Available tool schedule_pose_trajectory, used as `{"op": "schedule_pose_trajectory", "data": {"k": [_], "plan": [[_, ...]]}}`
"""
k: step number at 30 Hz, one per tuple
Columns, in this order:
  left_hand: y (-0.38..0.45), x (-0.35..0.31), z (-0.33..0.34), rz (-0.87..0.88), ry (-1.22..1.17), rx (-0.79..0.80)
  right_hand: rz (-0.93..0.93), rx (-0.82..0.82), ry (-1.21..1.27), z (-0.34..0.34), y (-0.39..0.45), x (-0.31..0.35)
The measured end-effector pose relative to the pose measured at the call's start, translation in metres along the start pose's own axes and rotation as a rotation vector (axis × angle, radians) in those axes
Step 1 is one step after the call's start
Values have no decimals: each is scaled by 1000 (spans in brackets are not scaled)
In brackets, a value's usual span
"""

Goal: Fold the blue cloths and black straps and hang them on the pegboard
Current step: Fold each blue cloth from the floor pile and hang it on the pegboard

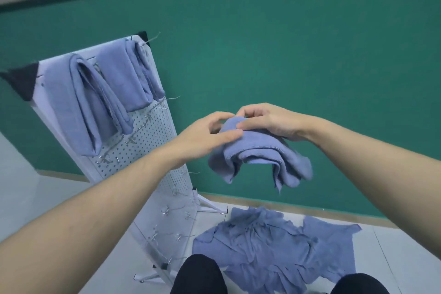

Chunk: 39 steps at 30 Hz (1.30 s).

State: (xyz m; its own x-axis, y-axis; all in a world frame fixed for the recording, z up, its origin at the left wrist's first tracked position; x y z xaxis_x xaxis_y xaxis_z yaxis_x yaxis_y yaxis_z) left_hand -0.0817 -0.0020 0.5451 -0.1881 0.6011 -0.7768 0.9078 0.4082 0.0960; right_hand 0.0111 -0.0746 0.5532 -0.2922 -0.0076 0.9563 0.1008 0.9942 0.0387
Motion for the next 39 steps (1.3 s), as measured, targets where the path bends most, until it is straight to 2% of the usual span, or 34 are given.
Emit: {"op": "schedule_pose_trajectory", "data": {"k": [3,7,12,14,15,17,21,24,28,31,33,36,39], "plan": [[10,-5,-20,-60,147,-16,-18,26,-35,-5,18,13],[18,-7,-45,-101,66,-22,-49,27,-56,-11,40,35],[28,-18,-87,-52,-243,-180,-104,40,-41,-16,69,59],[33,-13,-105,-79,-352,-285,-120,75,6,-16,79,64],[37,-10,-112,-103,-430,-314,-132,41,43,-21,87,65],[46,-5,-121,-130,-582,-303,-160,-81,74,-40,101,65],[57,-5,-137,-167,-814,-274,-372,-101,-85,-37,112,91],[59,-8,-150,-188,-843,-311,-514,-191,-220,-37,119,114],[60,-12,-165,-209,-746,-399,-567,-401,-276,-47,130,140],[58,-15,-186,-237,-588,-527,-531,-513,-533,-48,143,159],[57,-21,-207,-239,-435,-596,-479,-554,-610,-50,150,166],[58,-46,-241,-225,51,-638,-428,-528,-503,-52,165,171],[48,-86,-285,-147,483,-814,-383,-521,-214,-64,178,174]]}}
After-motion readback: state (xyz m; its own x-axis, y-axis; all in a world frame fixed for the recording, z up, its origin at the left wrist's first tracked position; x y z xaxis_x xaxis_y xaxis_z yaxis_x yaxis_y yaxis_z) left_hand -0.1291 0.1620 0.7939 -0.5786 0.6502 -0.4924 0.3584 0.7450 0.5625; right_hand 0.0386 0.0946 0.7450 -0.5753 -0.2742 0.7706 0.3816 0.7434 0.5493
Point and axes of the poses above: each hand's wrist, its own y-axis towards the middle knuckle, its own z-axis out of the palm, x = y × z, the point moved 10 cm from there along y, towards the middle knuckle, and after that the axes turned 4 degrees about y, right-handed, at the moved point
